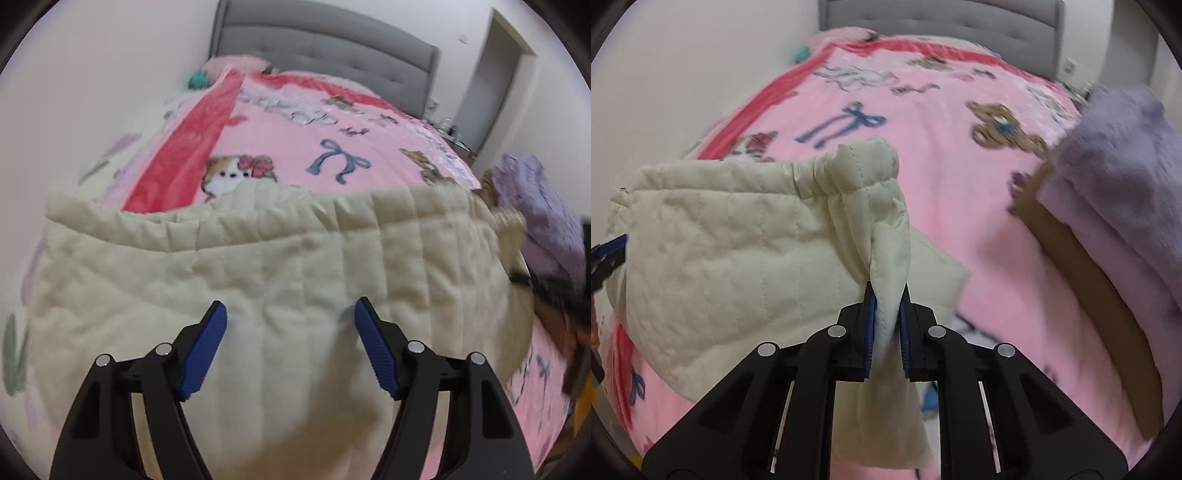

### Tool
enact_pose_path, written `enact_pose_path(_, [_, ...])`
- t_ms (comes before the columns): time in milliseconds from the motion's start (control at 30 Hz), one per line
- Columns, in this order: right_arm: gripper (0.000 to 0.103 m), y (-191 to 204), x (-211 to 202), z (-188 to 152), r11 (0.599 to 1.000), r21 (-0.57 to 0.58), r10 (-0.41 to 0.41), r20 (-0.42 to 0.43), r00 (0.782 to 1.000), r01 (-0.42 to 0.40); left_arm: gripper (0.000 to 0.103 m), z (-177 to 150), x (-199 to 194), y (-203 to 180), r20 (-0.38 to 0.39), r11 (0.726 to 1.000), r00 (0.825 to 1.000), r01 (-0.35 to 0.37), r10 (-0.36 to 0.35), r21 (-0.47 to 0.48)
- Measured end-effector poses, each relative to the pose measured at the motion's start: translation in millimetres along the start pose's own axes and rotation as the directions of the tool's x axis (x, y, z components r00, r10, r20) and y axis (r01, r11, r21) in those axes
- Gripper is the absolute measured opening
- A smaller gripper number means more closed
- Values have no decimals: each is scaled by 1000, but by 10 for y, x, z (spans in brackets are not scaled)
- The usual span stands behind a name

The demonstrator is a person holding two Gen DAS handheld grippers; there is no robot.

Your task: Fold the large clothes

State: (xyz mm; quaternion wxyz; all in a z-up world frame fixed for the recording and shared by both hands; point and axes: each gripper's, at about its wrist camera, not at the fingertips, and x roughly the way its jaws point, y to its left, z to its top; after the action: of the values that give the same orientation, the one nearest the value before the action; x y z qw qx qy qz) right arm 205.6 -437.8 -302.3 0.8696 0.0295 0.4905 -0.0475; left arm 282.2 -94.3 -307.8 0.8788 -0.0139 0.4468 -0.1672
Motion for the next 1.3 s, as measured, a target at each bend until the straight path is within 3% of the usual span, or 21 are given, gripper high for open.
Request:
enact_pose_path(133, [11,-73,194,-223,996,76,-31,-67,997,36,71,171,243,-7,-38,999,999,-3,2,-51])
enact_pose_path(200, [12,-83,287,-303,990,130,-42,-80,996,52,71,227,320,-47,-52,999,998,-19,18,-29])
enact_pose_path(300, [15,-33,460,-327,988,121,-88,-108,990,101,71,252,444,-101,-70,999,997,-42,44,20])
enact_pose_path(467, [24,-82,602,-322,976,204,-49,-150,988,79,71,264,363,-36,-48,1000,999,-7,8,29])
enact_pose_path(533, [30,-89,546,-285,977,210,-15,-146,989,46,71,245,147,120,-27,1000,1000,-9,9,25])
enact_pose_path(567, [43,-93,485,-249,979,199,-6,-147,989,35,71,234,13,223,-4,999,1000,-29,29,38])
enact_pose_path(600, [63,-92,422,-220,982,182,-14,-142,990,40,73,225,-72,296,12,997,999,-48,48,56])
enact_pose_path(633, [69,-82,329,-198,986,159,-23,-115,993,41,75,204,-210,416,41,991,995,-98,95,94])
enact_pose_path(767, [76,25,90,-88,999,51,2,-2,1000,-2,83,193,-464,826,86,944,974,-223,208,244])
enact_pose_path(833, [76,62,122,-21,1000,19,3,3,1000,-3,83,247,-446,993,74,926,965,-262,251,272])
enact_pose_path(900, [76,109,219,50,1000,-11,0,-14,1000,-1,83,319,-389,1154,46,928,962,-272,269,254])
enact_pose_path(1067, [75,140,434,165,999,-9,53,-21,998,-53,83,442,-158,1324,-48,959,981,-172,187,225])
enact_pose_path(1133, [59,143,542,186,997,26,68,-44,997,-67,81,474,-19,1389,-86,968,982,-148,169,203])
enact_pose_path(1167, [37,137,567,179,998,35,52,-47,998,-51,68,463,20,1391,-93,972,983,-137,157,192])
enact_pose_path(1200, [30,128,579,171,998,46,51,-49,998,-48,51,469,66,1414,-111,977,984,-115,136,177])
enact_pose_path(1300, [15,111,444,184,997,73,23,20,1000,-25,25,452,103,1360,-114,981,983,-125,143,146])
